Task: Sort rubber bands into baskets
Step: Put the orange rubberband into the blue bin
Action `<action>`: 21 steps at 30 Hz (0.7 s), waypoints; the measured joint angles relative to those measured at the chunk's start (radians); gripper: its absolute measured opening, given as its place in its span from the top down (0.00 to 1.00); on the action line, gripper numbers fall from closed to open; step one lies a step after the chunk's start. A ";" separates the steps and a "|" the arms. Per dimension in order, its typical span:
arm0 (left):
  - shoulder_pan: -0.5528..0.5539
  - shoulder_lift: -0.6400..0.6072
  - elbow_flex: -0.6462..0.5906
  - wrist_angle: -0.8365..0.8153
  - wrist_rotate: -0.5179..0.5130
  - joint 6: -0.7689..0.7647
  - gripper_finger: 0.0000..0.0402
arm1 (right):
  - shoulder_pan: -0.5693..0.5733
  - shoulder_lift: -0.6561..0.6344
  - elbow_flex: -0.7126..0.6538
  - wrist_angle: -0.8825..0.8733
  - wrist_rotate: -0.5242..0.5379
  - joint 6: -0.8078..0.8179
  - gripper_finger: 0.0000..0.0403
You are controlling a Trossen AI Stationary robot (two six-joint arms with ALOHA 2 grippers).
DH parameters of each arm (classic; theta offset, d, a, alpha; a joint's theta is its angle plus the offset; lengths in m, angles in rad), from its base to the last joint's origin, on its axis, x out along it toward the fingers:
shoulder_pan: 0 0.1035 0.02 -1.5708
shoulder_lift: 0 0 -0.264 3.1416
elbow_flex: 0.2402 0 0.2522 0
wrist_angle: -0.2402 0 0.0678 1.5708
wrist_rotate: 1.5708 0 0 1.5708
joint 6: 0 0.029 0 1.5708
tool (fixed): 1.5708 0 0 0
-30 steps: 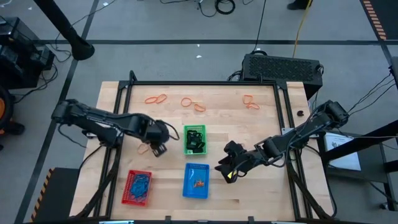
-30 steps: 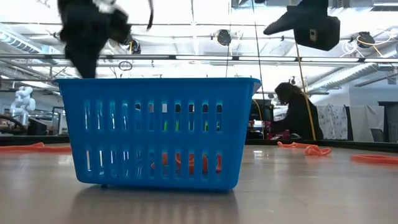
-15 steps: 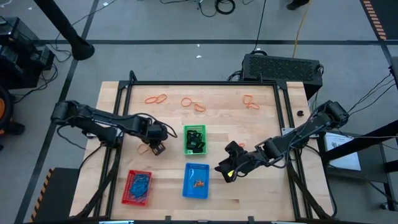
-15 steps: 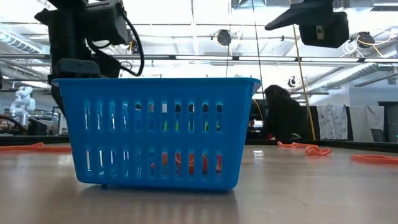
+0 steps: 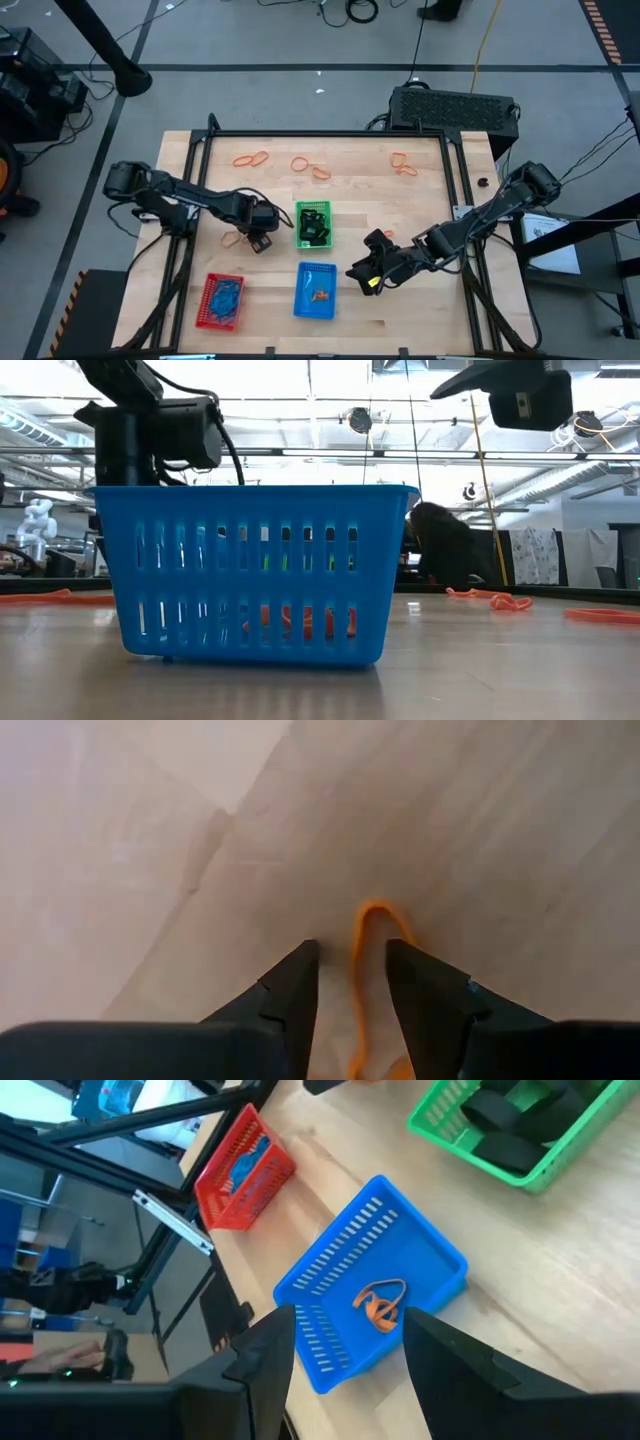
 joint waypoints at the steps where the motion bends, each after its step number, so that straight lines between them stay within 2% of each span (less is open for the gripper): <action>1: 0.002 0.015 0.005 0.002 0.000 0.016 0.68 | 0.003 0.000 0.000 0.002 0.000 0.000 0.56; 5: 0.020 0.064 0.009 -0.001 0.014 0.051 0.68 | 0.015 0.000 0.000 0.011 0.001 0.000 0.56; 8: 0.046 0.074 0.010 0.004 0.061 0.079 0.71 | 0.025 0.000 0.000 0.029 0.005 0.000 0.56; 10: 0.059 0.074 0.010 0.009 0.089 0.101 0.77 | 0.031 0.000 0.000 0.034 0.008 0.000 0.56; 14: 0.068 0.064 0.013 0.011 0.104 0.120 0.96 | 0.038 0.000 0.000 0.033 0.010 0.000 0.56; 21: 0.068 0.046 0.064 -0.035 0.093 0.111 0.99 | 0.044 0.000 0.000 0.033 0.038 -0.019 0.56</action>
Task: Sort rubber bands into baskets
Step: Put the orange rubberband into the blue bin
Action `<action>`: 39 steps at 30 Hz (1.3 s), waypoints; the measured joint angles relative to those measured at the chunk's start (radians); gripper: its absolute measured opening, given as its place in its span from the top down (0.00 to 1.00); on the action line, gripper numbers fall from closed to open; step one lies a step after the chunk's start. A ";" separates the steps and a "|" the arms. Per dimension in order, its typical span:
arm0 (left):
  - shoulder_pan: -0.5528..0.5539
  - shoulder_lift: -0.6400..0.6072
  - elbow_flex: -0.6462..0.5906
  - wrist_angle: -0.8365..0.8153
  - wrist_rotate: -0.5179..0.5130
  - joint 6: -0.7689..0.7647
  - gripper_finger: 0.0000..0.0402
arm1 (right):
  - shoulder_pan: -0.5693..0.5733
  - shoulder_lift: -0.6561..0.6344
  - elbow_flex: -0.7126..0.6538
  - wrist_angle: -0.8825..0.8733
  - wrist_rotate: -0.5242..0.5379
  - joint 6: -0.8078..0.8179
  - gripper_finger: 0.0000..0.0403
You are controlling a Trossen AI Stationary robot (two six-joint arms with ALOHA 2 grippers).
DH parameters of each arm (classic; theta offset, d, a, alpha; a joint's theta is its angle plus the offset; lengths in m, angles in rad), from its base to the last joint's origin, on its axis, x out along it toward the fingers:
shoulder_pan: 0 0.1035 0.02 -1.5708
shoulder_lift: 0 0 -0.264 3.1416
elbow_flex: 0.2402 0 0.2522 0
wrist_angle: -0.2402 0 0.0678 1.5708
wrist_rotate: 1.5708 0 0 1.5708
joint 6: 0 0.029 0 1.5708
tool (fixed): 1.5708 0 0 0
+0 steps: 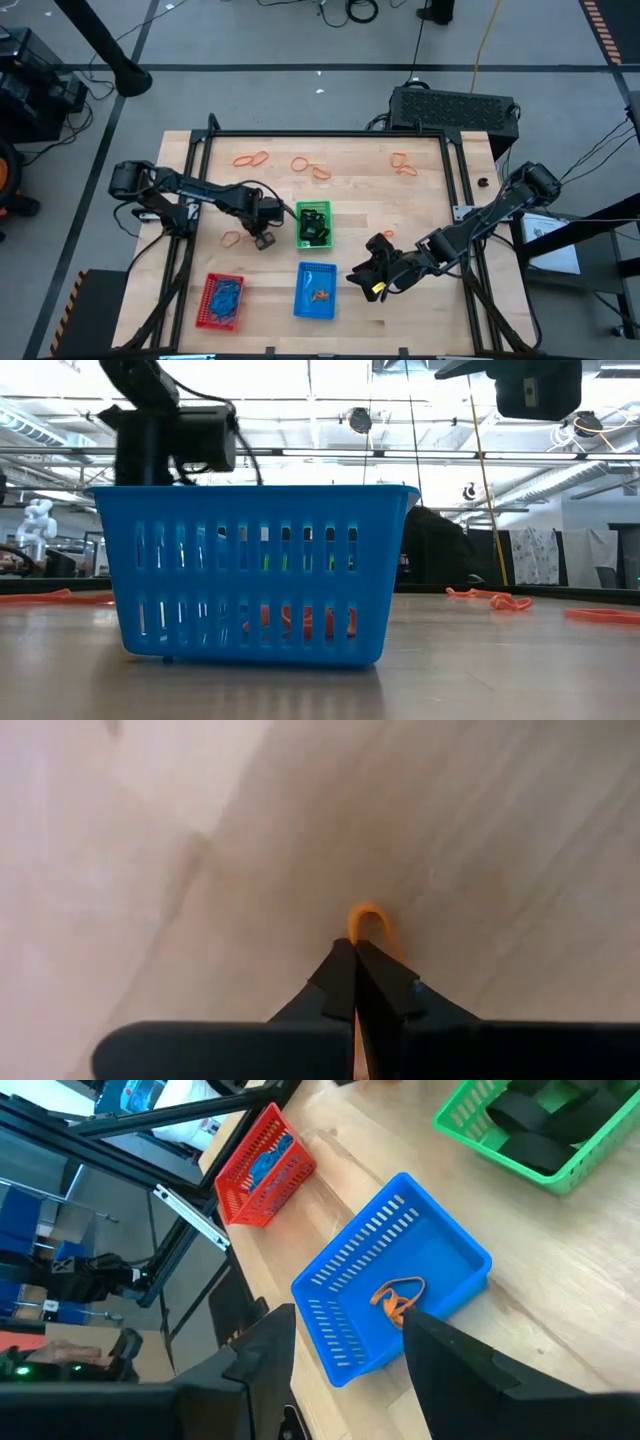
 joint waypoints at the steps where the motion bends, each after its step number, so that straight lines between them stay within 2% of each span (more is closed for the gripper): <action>1: -0.005 -0.003 0.018 0.003 0.002 -0.017 0.99 | 0.000 0.000 0.000 0.001 -0.002 -0.003 0.56; 6: -0.100 -0.057 0.105 0.119 0.047 -0.101 1.00 | 0.003 0.000 0.000 0.001 -0.004 -0.023 0.56; 13: -0.280 -0.063 0.233 0.379 0.024 -0.178 1.00 | 0.003 0.001 -0.001 -0.002 0.042 -0.076 0.56; 15: -0.314 -0.047 0.258 0.474 0.018 -0.178 1.00 | 0.002 0.001 -0.001 0.001 0.066 -0.110 0.56; 17: -0.340 -0.023 0.274 0.497 0.006 -0.178 1.00 | -0.005 0.001 -0.001 0.004 0.074 -0.146 0.56; 21: -0.372 0.053 0.277 0.566 -0.003 -0.192 1.00 | -0.019 0.001 -0.002 0.014 0.064 -0.213 0.56; 24: -0.389 0.115 0.279 0.669 -0.002 -0.213 1.00 | -0.028 0.001 -0.002 0.023 0.061 -0.273 0.56; 27: -0.405 0.167 0.280 0.792 0.016 -0.226 1.00 | -0.040 0.001 -0.002 0.044 0.025 -0.266 0.56; 30: -0.412 0.208 0.295 0.828 0.023 -0.235 1.00 | -0.046 0.001 -0.002 0.095 -0.053 -0.272 0.56; 33: -0.412 0.244 0.310 0.813 0.033 -0.250 1.00 | -0.039 0.001 0.004 0.129 -0.081 -0.285 0.56; 36: -0.415 0.274 0.324 0.807 0.058 -0.257 1.00 | -0.031 0.001 0.049 0.069 -0.092 -0.308 0.58; 39: -0.417 0.294 0.351 0.791 0.077 -0.257 1.00 | -0.030 0.001 0.130 -0.075 -0.087 -0.341 0.61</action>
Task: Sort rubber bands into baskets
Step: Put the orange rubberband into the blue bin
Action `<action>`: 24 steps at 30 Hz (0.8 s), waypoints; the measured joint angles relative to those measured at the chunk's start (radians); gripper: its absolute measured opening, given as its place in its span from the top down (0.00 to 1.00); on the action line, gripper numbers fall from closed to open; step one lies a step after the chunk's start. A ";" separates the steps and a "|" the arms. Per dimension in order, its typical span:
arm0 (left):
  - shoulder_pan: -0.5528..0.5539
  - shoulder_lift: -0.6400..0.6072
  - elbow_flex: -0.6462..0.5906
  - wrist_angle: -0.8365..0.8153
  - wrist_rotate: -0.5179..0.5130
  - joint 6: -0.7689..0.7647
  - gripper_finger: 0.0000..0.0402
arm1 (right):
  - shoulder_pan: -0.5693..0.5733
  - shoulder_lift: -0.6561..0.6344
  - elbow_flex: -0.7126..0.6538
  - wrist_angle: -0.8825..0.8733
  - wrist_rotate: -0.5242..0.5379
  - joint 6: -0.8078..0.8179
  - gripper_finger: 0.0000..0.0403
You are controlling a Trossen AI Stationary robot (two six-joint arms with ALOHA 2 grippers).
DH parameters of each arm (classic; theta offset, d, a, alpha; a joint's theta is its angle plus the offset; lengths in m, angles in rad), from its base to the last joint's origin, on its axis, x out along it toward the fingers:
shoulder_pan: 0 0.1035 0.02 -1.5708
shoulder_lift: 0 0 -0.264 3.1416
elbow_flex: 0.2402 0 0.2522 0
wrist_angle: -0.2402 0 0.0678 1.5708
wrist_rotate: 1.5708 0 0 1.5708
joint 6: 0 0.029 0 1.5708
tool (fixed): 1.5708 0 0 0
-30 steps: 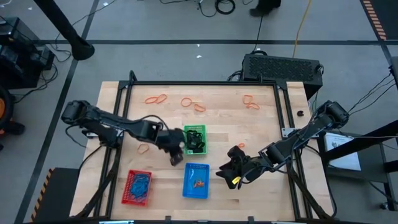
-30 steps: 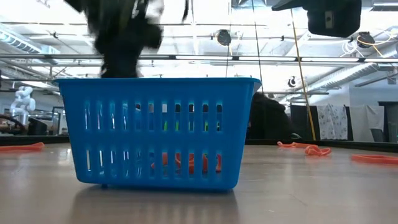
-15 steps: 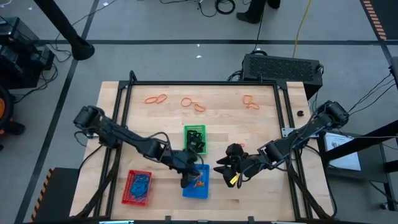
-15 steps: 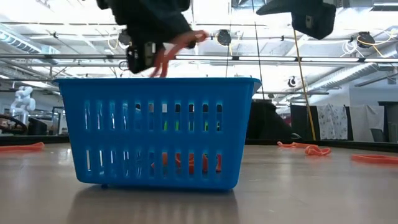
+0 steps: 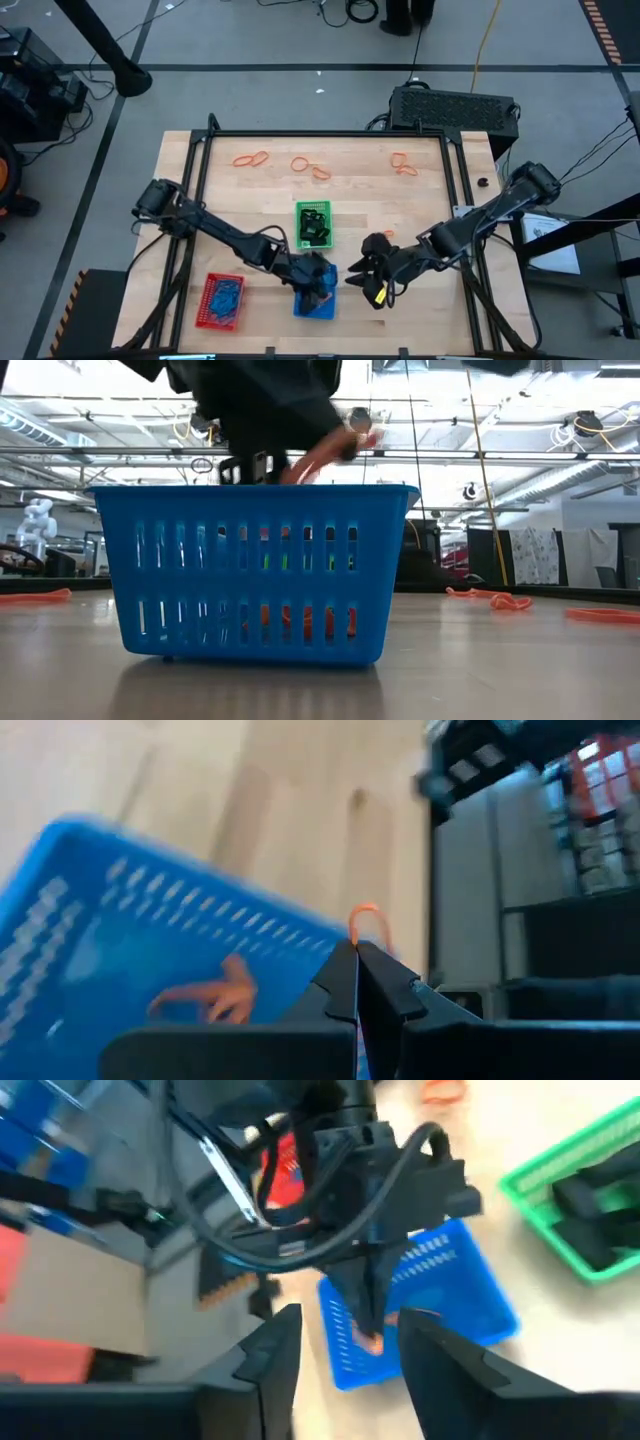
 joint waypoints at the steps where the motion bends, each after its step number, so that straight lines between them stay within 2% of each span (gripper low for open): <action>1: 0.002 -0.001 0.005 -0.030 0.000 0.001 1.00 | -0.001 0.000 0.033 -0.053 0.008 -0.014 0.62; 6: 0.023 -0.007 0.015 -0.095 -0.006 0.007 0.98 | -0.022 -0.002 0.205 -0.332 0.073 -0.099 0.68; 12: 0.036 -0.007 0.015 -0.173 0.011 0.009 0.87 | -0.049 -0.003 0.344 -0.565 0.077 -0.196 0.73; 19: 0.039 -0.024 0.016 -0.194 0.019 0.003 0.71 | -0.049 -0.003 0.394 -0.707 0.078 -0.252 0.75; 24: 0.057 -0.052 0.015 -0.210 0.036 0.002 0.66 | -0.049 -0.002 0.394 -0.770 0.074 -0.298 0.76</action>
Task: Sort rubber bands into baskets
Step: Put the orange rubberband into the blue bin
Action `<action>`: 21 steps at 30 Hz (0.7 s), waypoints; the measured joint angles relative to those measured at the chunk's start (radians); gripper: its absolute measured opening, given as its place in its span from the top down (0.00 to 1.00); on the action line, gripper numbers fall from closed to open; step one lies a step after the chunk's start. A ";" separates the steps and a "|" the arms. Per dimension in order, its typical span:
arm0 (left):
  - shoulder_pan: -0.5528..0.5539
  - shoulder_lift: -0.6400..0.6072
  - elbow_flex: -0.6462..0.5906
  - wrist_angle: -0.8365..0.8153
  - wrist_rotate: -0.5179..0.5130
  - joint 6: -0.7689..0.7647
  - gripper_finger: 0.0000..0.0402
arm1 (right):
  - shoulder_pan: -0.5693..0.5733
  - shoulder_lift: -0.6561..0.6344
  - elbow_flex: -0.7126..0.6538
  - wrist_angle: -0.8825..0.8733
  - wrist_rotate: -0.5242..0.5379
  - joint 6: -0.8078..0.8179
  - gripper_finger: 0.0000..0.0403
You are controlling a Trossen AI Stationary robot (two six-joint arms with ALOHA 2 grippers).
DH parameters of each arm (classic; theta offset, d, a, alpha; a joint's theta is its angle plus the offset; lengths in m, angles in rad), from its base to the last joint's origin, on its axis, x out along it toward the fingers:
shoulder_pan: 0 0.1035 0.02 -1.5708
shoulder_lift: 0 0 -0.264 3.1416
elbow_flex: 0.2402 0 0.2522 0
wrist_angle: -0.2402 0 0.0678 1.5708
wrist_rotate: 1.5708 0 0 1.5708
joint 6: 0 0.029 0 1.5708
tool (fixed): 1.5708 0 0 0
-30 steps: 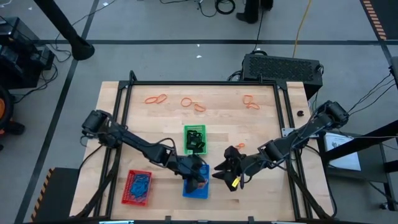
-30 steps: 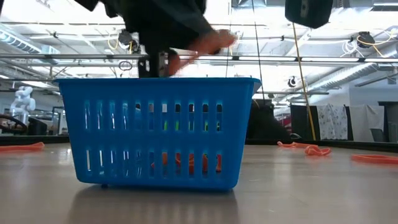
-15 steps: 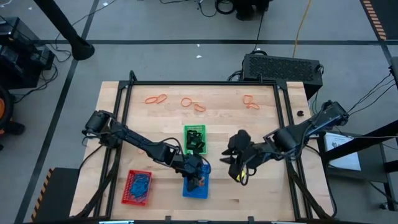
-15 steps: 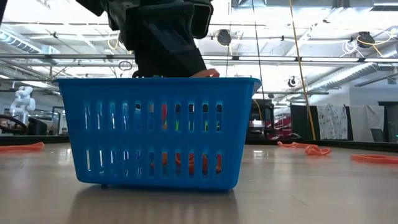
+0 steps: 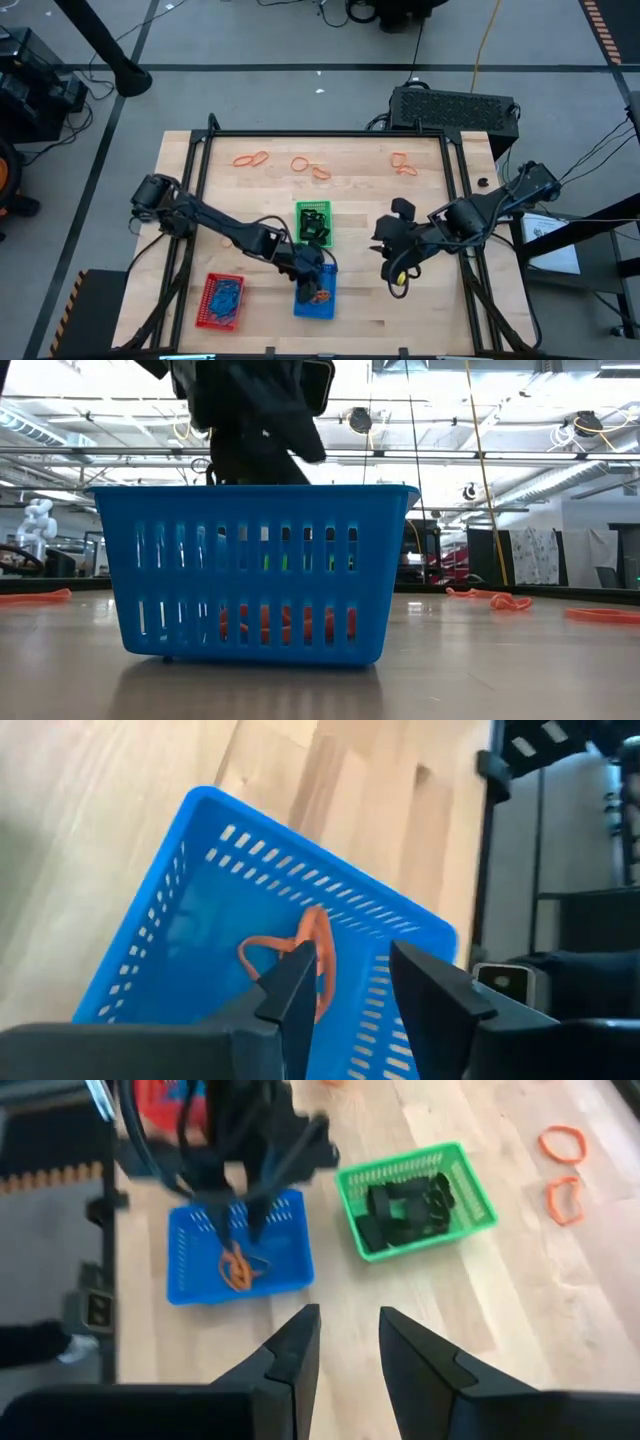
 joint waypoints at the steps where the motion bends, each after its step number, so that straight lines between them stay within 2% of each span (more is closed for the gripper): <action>1: 0.005 -0.010 0.000 -0.003 0.014 0.000 0.66 | -0.001 0.000 0.000 -0.014 0.000 -0.013 0.76; 4: 0.026 -0.049 0.015 -0.040 0.027 -0.002 0.66 | -0.013 -0.001 0.000 -0.056 -0.003 -0.043 0.76; 13: 0.141 -0.225 0.068 -0.347 -0.150 0.034 0.66 | -0.143 -0.013 0.000 -0.054 -0.003 -0.229 0.76; 17: 0.250 -0.302 0.067 -0.509 -0.188 0.108 0.66 | -0.246 0.004 -0.001 -0.015 -0.009 -0.292 0.76; 21: 0.413 -0.355 0.055 -0.631 -0.191 0.264 0.66 | -0.351 0.023 -0.002 0.040 -0.081 -0.367 0.76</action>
